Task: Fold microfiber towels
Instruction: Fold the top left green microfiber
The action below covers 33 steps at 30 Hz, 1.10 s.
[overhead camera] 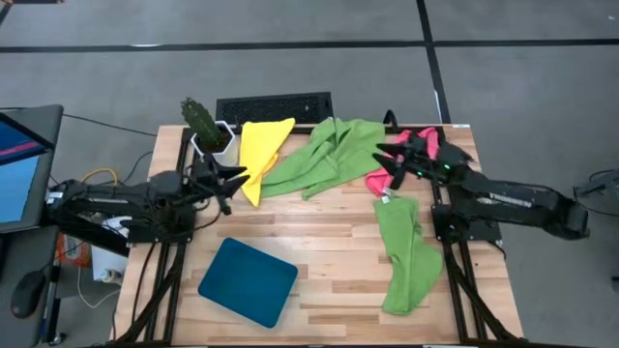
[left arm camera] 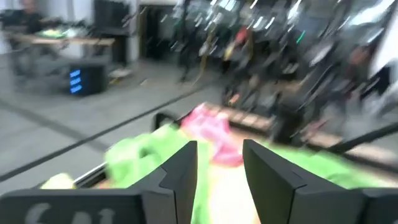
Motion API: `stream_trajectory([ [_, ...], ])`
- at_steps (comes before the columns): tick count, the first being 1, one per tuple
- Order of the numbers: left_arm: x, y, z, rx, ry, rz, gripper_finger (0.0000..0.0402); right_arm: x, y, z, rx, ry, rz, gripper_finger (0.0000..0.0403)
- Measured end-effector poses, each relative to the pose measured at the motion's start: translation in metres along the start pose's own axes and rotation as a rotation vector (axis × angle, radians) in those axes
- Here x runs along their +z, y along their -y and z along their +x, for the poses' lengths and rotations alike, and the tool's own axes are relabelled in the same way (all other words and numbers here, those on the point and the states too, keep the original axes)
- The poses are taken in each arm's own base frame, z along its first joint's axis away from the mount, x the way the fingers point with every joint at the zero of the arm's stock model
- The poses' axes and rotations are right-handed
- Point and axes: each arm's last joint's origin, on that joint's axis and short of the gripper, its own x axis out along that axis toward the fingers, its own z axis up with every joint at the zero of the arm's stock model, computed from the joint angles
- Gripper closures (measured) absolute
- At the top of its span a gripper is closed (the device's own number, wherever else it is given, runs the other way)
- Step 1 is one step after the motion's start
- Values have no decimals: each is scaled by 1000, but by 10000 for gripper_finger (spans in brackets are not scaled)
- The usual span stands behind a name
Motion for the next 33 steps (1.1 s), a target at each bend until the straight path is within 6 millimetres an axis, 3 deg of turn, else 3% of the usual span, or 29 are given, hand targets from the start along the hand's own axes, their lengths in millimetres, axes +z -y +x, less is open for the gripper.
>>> stream_trajectory([
  [4, 10, 4, 17, 65, -139, 104, 274, 8, 2, 36, -11, -96, -101, 179],
  [8, 21, 6, 28, 13, -179, 108, 274, 12, 9, 77, -23, -208, -195, 181],
  [17, 25, 1, 24, 5, -187, 112, 274, 0, 47, 157, -70, -538, -309, 182],
  [24, 24, -1, 20, 7, -211, 118, 274, -28, 81, 186, -92, -691, -267, 182],
  [33, 21, -2, 20, 15, -235, 135, 274, -45, 86, 194, -58, -742, -258, 182],
])
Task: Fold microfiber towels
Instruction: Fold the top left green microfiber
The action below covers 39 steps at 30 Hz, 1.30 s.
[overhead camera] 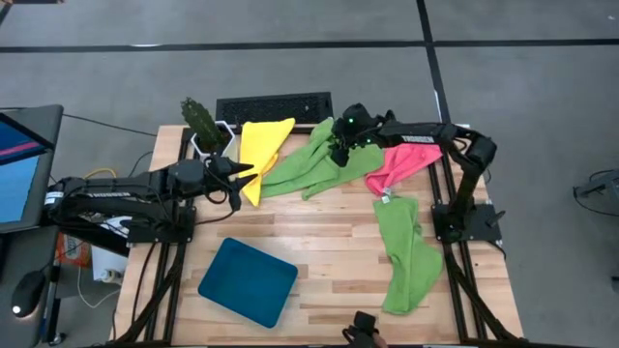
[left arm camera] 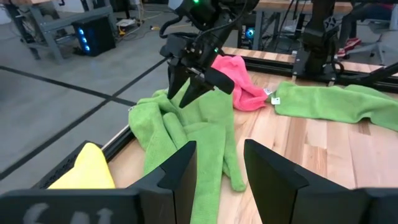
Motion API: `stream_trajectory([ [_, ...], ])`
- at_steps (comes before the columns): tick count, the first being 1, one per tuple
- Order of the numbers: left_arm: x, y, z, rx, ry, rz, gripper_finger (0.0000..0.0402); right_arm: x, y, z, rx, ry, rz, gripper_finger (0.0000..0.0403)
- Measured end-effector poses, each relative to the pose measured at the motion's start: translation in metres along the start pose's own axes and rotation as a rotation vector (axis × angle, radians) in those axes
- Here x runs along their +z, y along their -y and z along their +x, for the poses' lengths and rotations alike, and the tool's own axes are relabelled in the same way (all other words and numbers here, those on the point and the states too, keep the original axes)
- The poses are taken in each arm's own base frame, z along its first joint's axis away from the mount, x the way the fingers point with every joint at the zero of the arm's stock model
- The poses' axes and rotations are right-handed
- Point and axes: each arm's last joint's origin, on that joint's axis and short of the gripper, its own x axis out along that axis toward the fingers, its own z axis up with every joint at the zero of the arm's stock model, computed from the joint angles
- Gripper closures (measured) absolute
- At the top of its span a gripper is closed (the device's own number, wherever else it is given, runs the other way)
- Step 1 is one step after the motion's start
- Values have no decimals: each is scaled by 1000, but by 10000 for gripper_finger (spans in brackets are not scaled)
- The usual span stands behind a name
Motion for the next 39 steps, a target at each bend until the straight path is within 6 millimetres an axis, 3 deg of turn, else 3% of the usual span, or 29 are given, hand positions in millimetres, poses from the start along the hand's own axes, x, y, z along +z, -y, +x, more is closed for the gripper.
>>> stream_trajectory([
  [11, -6, -3, 5, 48, -17, 27, 274, -1, -3, 0, 6, -17, -1, 182],
  [18, -25, -15, 41, 59, -176, 80, 274, 7, -6, -14, 7, 9, -2, 182],
  [27, -64, -28, 89, 32, -419, 174, 274, 15, -9, -39, 9, 17, -5, 182],
  [39, -103, -31, 121, -6, -587, 289, 274, 15, -10, -46, 11, 7, -4, 182],
])
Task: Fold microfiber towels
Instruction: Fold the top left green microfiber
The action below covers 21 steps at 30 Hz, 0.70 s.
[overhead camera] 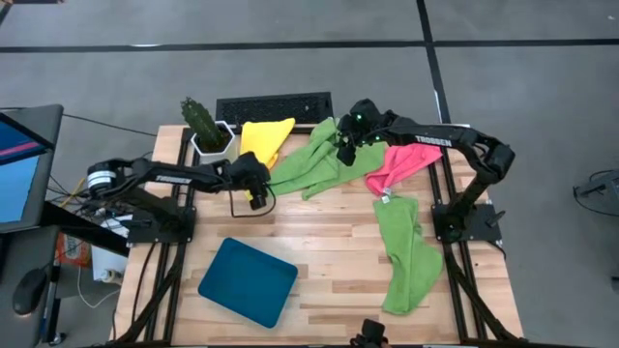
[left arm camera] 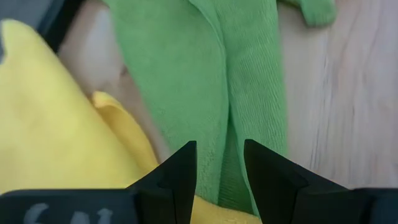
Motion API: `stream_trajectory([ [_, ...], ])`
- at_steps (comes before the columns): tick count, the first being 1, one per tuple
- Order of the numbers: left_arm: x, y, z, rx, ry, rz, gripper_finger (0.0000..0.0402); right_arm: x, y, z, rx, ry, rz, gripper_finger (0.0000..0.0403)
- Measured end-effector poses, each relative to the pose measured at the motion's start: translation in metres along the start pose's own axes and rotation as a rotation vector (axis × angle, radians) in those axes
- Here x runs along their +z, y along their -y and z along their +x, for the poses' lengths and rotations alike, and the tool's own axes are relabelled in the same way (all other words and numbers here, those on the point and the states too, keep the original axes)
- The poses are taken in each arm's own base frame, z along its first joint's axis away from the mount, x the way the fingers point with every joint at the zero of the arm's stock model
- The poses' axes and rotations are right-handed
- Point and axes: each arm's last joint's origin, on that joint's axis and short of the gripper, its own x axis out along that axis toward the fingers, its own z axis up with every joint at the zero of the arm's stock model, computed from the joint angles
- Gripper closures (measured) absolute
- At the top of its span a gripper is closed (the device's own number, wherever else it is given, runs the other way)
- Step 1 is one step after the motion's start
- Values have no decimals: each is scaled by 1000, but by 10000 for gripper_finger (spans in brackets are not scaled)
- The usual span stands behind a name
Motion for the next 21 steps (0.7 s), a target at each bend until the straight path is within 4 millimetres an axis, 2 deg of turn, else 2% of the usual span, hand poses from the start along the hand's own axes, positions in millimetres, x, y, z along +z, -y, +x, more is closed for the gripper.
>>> stream_trajectory([
  [14, -10, 5, 29, 20, -79, 57, 277, -1, 0, 1, 1, -6, 11, 182],
  [17, -10, 6, 31, 30, -77, 56, 298, -1, 0, 1, 2, -6, 19, 182],
  [21, -9, 5, 31, 38, -60, 38, 349, -1, -1, 1, 5, -10, 17, 182],
])
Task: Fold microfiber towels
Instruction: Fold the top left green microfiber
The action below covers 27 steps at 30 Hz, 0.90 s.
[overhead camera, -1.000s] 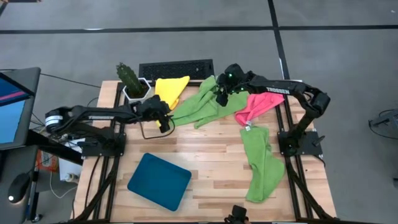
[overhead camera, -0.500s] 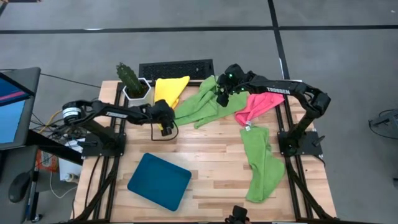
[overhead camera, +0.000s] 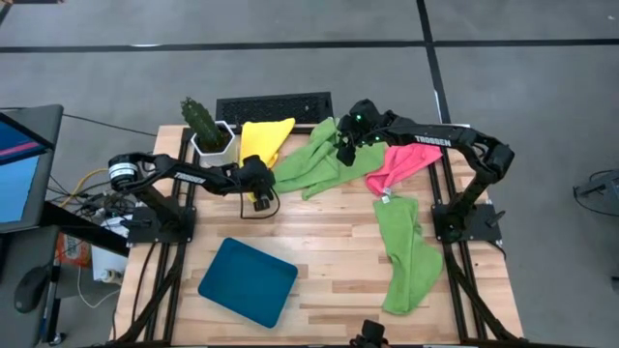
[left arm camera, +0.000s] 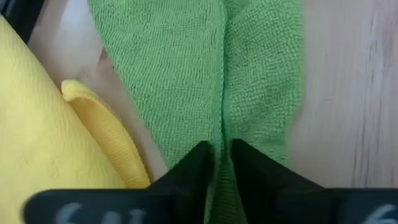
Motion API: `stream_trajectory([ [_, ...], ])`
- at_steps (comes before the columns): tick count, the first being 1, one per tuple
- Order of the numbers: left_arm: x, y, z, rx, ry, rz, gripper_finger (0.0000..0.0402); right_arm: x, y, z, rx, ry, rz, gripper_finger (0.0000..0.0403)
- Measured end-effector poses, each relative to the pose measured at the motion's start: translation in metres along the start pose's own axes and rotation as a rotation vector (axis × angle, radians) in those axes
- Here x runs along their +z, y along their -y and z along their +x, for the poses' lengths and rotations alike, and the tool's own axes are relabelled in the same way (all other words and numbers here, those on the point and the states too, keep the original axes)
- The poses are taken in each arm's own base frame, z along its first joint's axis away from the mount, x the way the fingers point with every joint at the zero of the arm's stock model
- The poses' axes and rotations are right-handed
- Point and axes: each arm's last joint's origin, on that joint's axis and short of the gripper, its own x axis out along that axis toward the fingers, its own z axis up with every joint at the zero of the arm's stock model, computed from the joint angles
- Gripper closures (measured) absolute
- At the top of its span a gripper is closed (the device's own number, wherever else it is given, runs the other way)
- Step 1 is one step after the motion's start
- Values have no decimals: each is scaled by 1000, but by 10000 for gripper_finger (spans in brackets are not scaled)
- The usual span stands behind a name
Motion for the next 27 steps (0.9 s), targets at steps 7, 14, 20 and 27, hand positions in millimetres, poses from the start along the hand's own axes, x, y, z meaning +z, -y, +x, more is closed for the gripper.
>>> stream_trajectory([
  [7, 10, -4, -6, 14, 43, -32, 396, -1, -4, 1, 12, -15, -5, 182],
  [14, 24, -6, -16, -25, 26, -69, 400, 1, -15, 2, 38, -18, -50, 182],
  [20, 41, 1, -31, -60, 23, -31, 401, 4, -32, 4, 71, -10, -166, 182],
  [27, 62, 13, -57, -102, 57, 12, 401, 9, -56, 5, 115, 16, -312, 182],
])
